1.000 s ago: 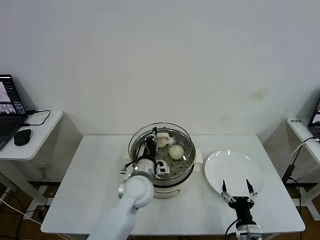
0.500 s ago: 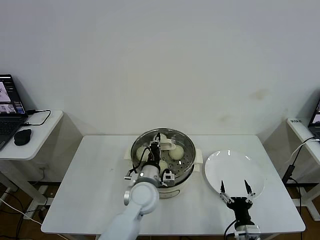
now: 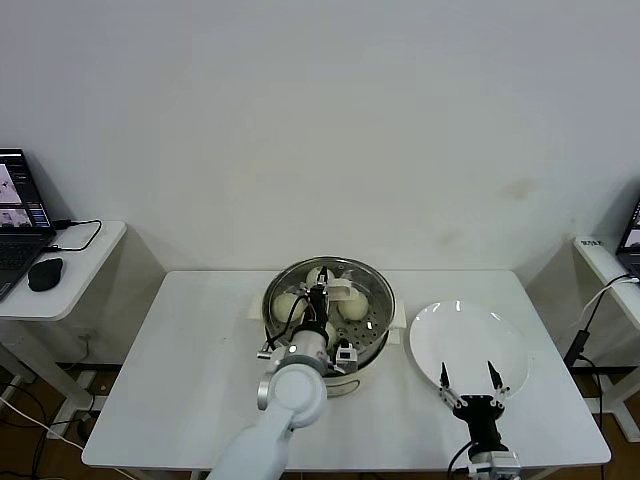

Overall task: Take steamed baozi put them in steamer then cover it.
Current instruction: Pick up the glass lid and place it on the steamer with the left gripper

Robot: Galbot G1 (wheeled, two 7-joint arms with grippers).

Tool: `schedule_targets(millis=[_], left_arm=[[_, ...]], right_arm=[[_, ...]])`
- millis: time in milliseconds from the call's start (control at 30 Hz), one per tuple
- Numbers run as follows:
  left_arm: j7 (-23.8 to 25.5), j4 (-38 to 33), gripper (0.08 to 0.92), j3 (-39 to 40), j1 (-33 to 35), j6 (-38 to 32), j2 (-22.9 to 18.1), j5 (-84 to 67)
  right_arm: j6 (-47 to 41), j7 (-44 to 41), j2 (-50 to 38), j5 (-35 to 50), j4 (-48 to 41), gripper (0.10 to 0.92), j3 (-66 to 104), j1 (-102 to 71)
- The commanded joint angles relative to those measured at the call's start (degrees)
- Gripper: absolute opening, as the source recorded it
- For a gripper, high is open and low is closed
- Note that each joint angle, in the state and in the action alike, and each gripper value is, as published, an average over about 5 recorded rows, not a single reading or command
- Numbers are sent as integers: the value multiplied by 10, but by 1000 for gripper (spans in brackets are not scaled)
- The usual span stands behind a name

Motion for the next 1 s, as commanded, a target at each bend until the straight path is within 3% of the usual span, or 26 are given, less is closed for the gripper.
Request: schedule_targets(millis=[33, 633, 733, 1000], left_arm=[[1, 11, 150, 0, -1, -2, -3, 10], [-1, 5, 151, -7, 3, -6, -1, 11], [-1, -5, 188, -7, 7, -6, 1, 9], [-5, -66, 414, -4, 41, -5, 16, -4]], right_arm=[[0, -1, -1, 1, 0, 823, -1, 0], [0, -3, -2, 1, 1, 823, -5, -1], [0, -3, -2, 1, 0, 823, -6, -1], [0, -3, -3, 1, -1, 823, -8, 0]])
